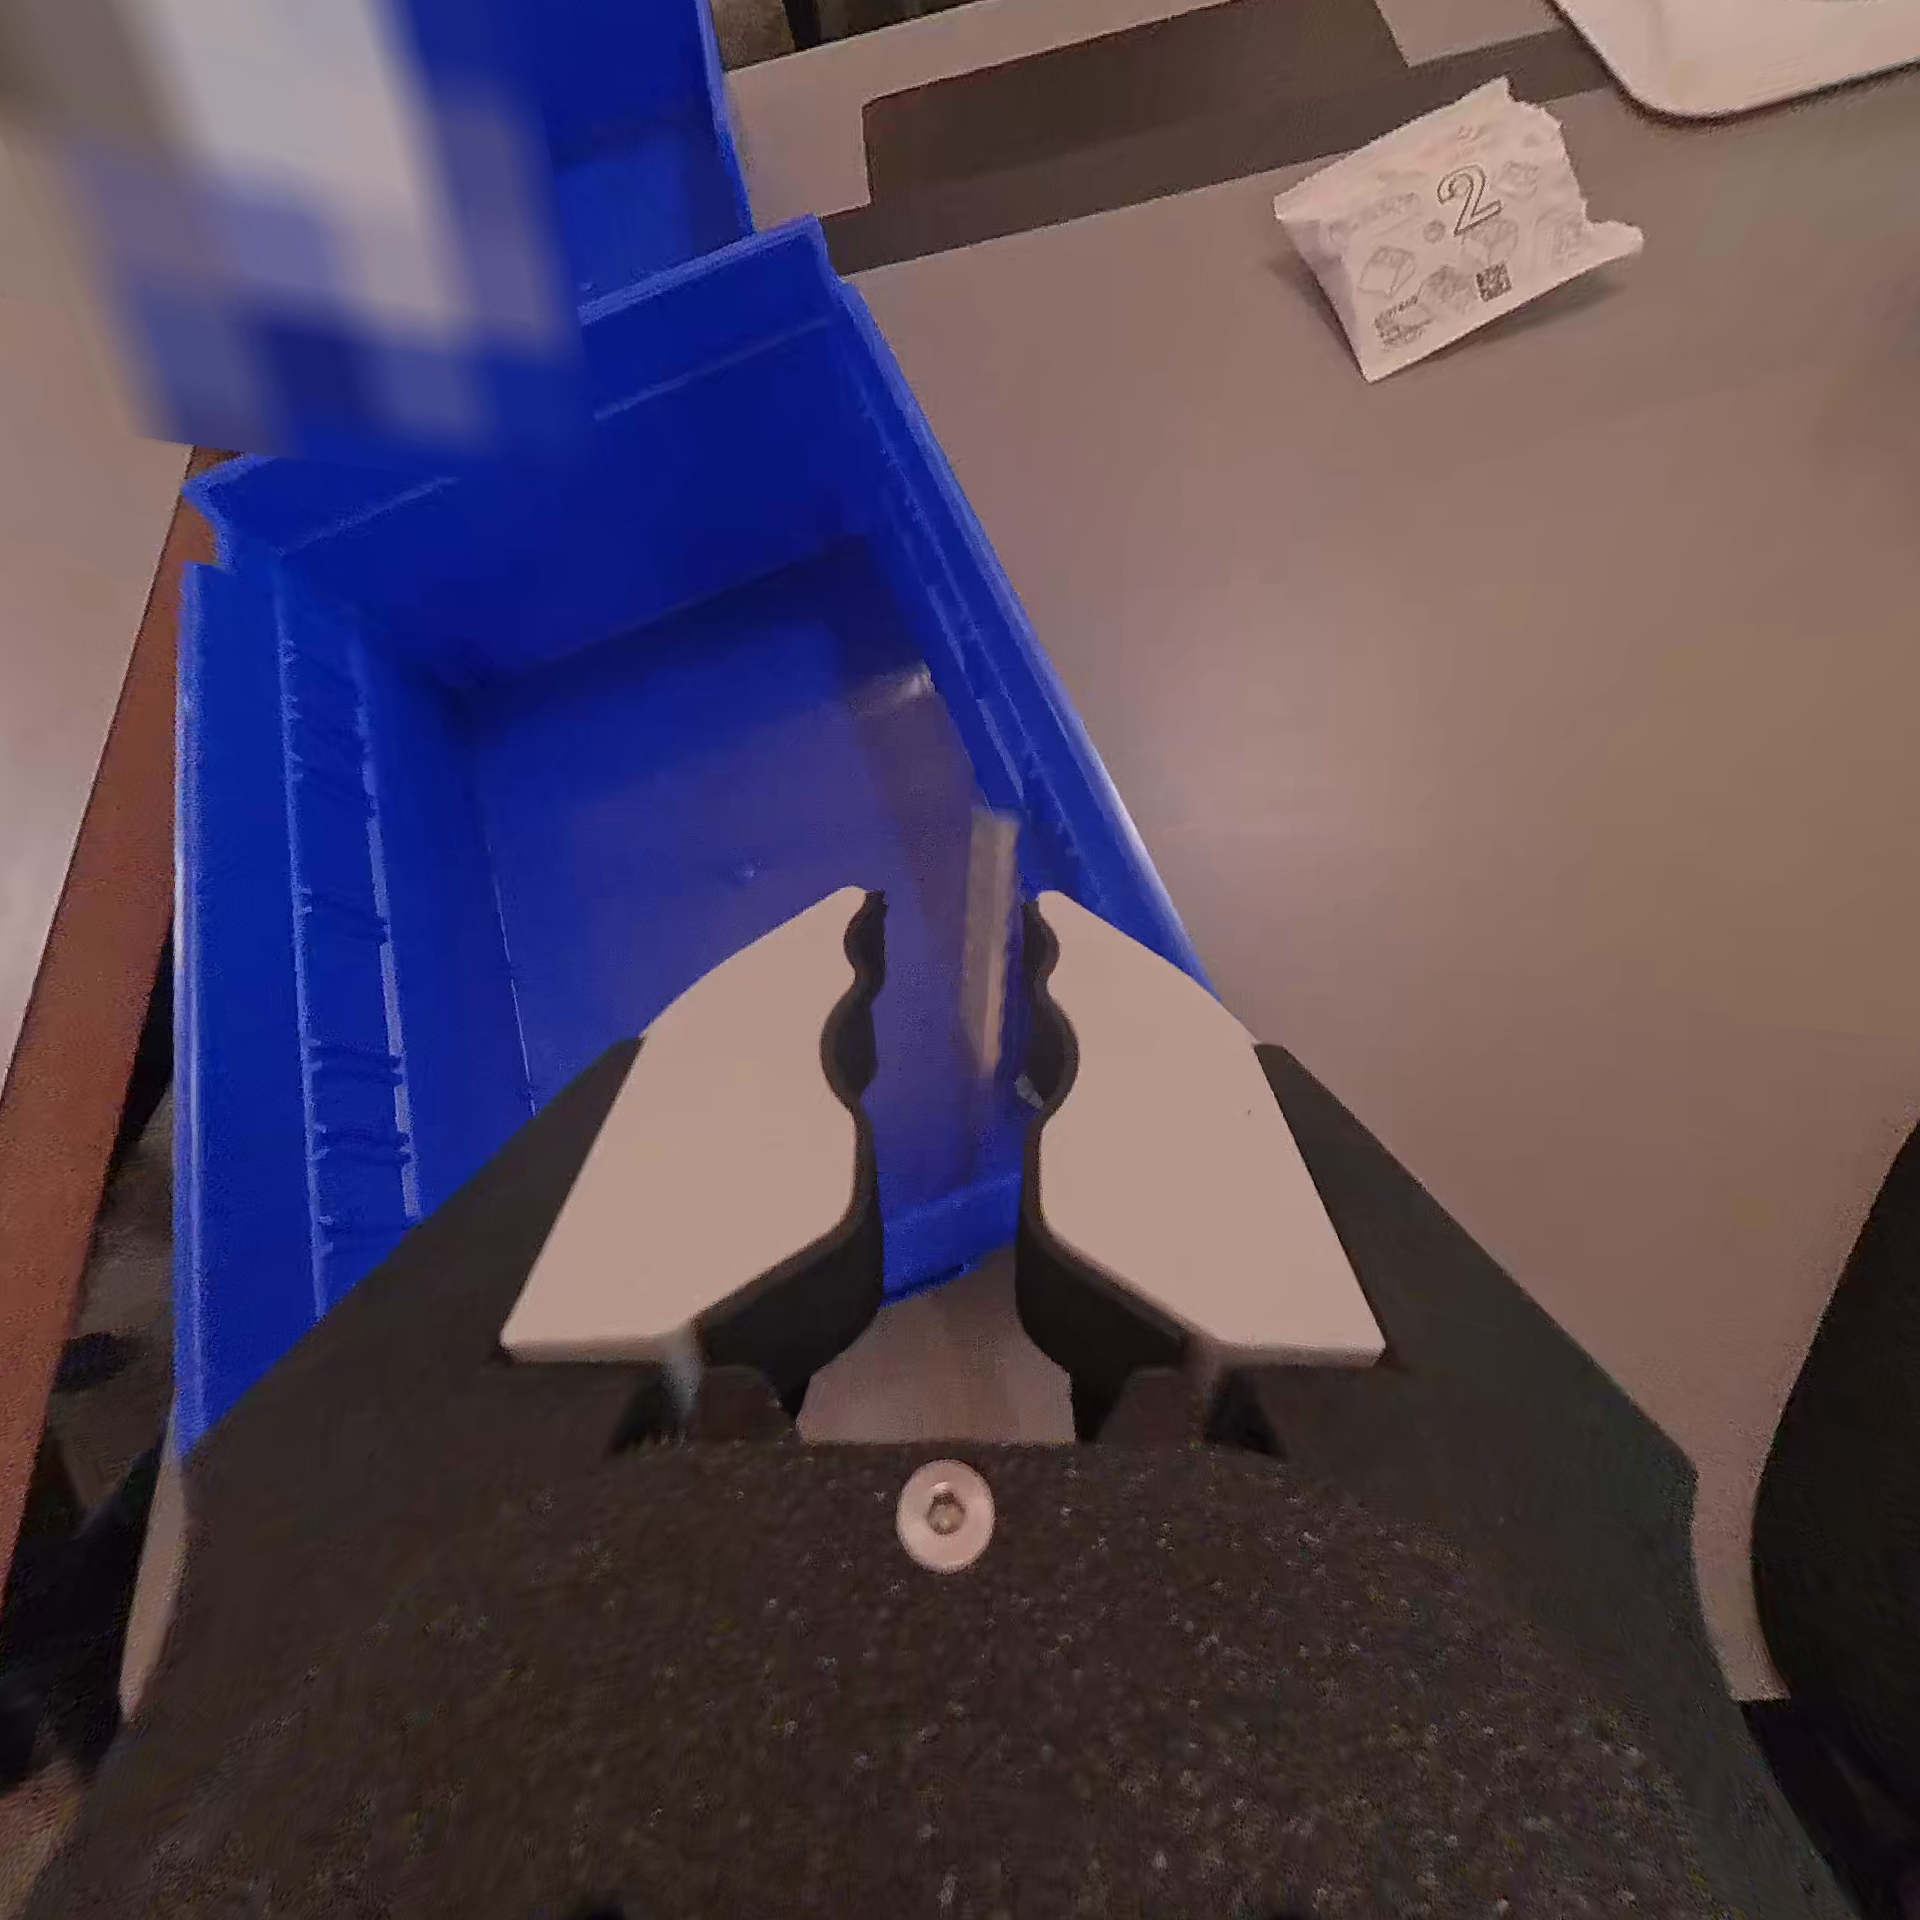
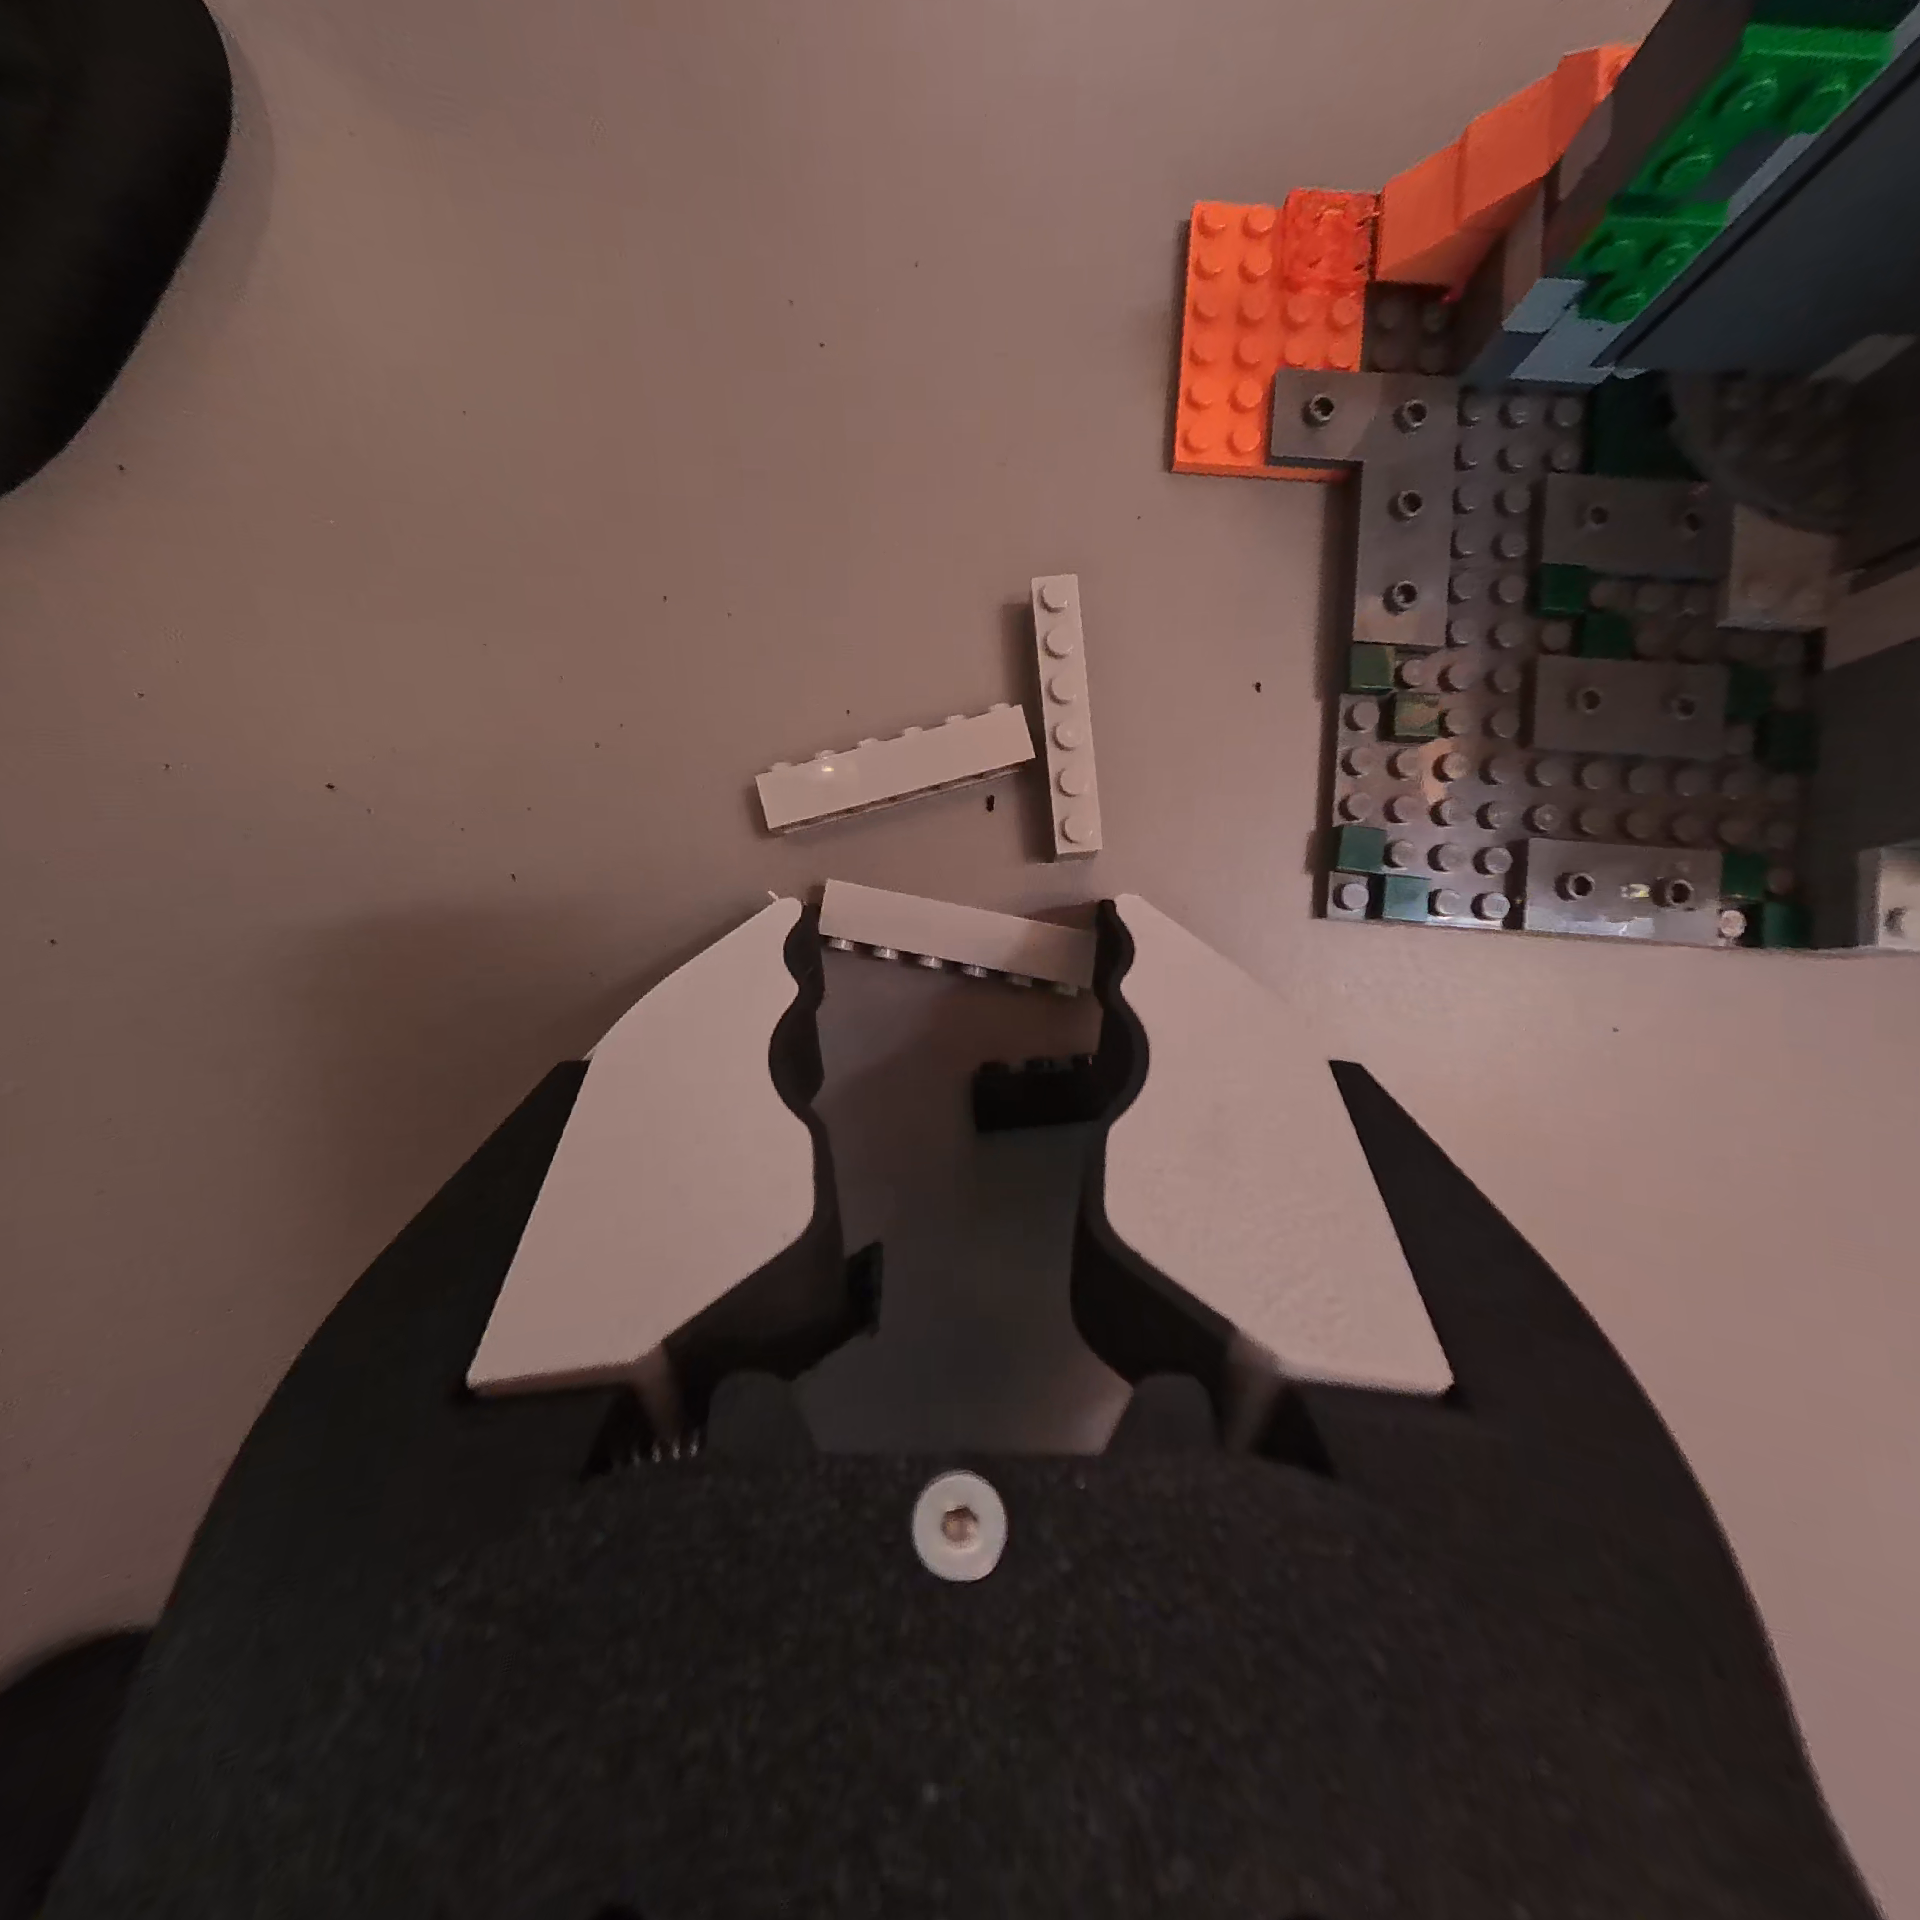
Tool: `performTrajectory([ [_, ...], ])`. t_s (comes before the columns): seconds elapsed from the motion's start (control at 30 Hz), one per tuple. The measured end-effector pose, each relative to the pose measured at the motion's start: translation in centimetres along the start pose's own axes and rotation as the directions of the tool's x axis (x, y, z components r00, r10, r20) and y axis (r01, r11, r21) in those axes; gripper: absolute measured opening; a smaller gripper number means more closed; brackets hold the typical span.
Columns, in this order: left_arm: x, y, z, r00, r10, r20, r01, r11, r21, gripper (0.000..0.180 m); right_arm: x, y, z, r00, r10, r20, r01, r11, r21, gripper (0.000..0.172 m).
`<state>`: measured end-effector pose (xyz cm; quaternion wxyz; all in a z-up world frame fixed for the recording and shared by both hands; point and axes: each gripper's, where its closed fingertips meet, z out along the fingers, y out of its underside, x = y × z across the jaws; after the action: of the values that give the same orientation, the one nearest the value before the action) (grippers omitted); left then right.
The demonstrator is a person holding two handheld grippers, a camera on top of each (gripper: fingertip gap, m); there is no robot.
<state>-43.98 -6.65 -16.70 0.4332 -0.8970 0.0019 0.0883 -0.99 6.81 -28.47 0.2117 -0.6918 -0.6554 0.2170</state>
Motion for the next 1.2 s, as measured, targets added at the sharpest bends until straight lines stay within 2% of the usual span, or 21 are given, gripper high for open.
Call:
performTrajectory([
  [0.3,2.4,0.8,1.0,0.996,0.033,-0.085,-0.039,0.997,-0.068,0.016,0.1,0.2,-0.1,1.000,-0.008,-0.002,0.008,1.000,-0.001,0.050],
  [0.4,3.4,1.0,1.3,0.991,0.013,-0.131,-0.024,0.997,-0.075,0.003,0.1,0.2,-0.1,1.000,-0.007,-0.001,0.007,1.000,0.000,0.050],
  [0.5,4.4,0.4,1.5,0.981,-0.031,-0.192,0.021,0.998,-0.056,0.004,0.1,0.2,-0.1,1.000,-0.008,-0.001,0.008,1.000,0.001,0.050],
  [0.63,5.8,-0.3,2.8,0.977,-0.004,-0.211,-0.006,0.999,-0.044,0.004,0.2,0.2,-0.1,1.000,-0.008,-0.010,0.008,1.000,-0.002,0.050],
  [0.7,6.5,-0.7,3.3,0.974,0.001,-0.225,-0.009,0.999,-0.036,0.010,0.3,0.2,-0.2,1.000,-0.007,-0.012,0.007,1.000,0.001,0.050],
  [0.83,6.9,-3.6,2.6,0.986,0.028,-0.166,-0.016,0.997,0.074,0.017,0.4,-0.3,-0.8,1.000,0.012,0.004,-0.012,0.999,0.049,0.050],
  [0.9,8.1,-6.1,1.0,0.988,0.115,-0.103,-0.095,0.979,0.178,0.018,0.2,-1.1,-1.4,0.999,0.013,0.030,-0.016,0.994,0.104,0.050],
  [0.93,9.8,-7.2,0.3,0.979,0.172,-0.112,-0.143,0.963,0.229,0.019,-0.1,-1.6,-1.7,0.999,0.013,0.052,-0.021,0.990,0.141,0.050],
  [1.03,16.9,-8.7,-0.8,0.910,0.356,-0.213,-0.274,0.901,0.337,0.024,-1.4,-3.2,-2.5,0.988,0.027,0.152,-0.063,0.969,0.238,0.050],
  [1.1,22.7,-8.1,-1.1,0.806,0.503,-0.312,-0.366,0.837,0.406,0.028,-2.5,-4.2,-3.0,0.971,0.032,0.236,-0.102,0.952,0.288,0.050],
  [1.2,29.8,-6.7,-1.4,0.638,0.686,-0.348,-0.464,0.704,0.537,0.031,-4.5,-5.5,-3.7,0.933,0.018,0.361,-0.149,0.929,0.339,0.050],
])
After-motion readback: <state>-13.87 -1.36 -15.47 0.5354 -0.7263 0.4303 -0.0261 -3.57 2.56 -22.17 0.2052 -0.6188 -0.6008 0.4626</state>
